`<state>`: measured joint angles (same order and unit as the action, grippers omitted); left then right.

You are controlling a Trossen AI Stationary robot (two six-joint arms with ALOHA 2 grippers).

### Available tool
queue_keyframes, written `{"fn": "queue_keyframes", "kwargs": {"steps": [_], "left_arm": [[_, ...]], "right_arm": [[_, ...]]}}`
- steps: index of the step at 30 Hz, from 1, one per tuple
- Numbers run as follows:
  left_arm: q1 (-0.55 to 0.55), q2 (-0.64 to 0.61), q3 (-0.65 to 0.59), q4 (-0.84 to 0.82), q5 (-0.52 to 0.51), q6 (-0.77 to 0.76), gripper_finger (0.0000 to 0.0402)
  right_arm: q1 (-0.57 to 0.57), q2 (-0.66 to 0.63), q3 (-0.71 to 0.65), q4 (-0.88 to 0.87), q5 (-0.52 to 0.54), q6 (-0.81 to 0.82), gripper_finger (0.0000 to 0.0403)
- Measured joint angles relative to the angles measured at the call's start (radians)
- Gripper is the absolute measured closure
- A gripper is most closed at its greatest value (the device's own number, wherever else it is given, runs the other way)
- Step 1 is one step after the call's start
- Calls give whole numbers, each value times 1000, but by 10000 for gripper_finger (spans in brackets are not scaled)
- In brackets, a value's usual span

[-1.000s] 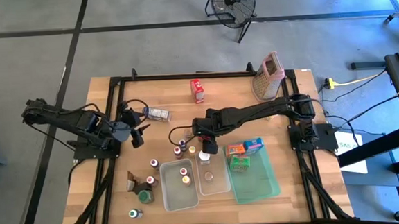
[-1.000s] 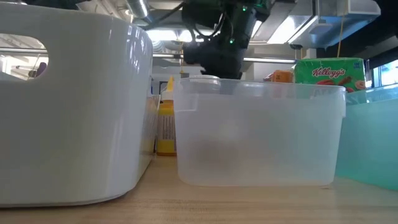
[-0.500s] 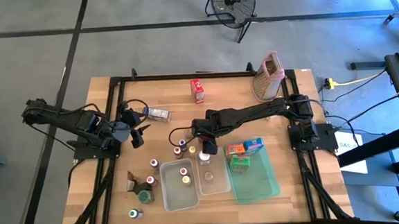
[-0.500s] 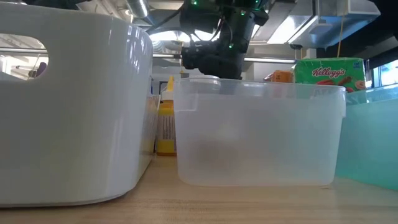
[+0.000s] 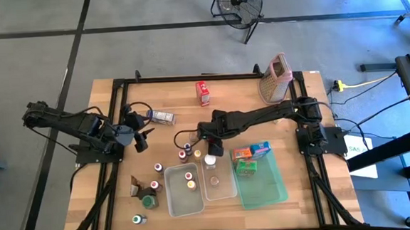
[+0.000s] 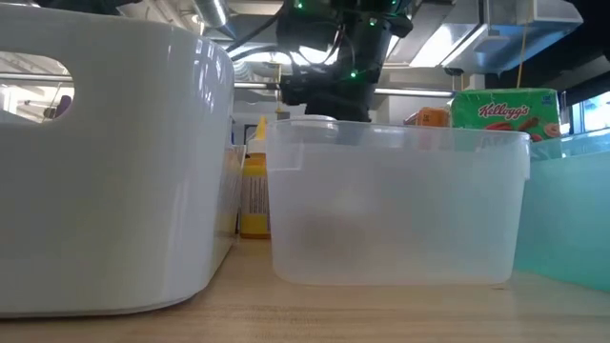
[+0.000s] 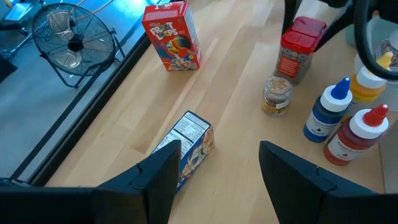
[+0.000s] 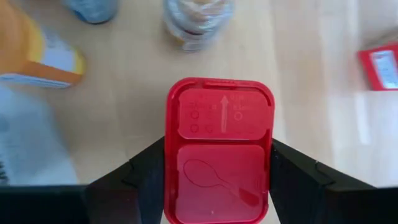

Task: Pick & Place Kitchen Items
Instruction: Put the red seasoning can into the transparent bin

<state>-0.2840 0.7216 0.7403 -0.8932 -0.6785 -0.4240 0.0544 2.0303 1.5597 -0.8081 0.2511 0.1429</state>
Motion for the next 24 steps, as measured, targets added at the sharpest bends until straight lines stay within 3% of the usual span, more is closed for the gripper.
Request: {"fn": "queue_keyframes", "kwargs": {"steps": [7,12,19,24], "left_arm": [[0,0,0,0,0,0,190],[0,0,0,0,10,0,190],[0,0,0,0,12,40,190],[0,0,0,0,59,100,190]], "right_arm": [[8,-11,80,-101,65,7,184],[34,-17,201,-270,155,56,184],[89,-18,363,-449,194,196,183],[133,-18,453,-556,195,406,182]]}}
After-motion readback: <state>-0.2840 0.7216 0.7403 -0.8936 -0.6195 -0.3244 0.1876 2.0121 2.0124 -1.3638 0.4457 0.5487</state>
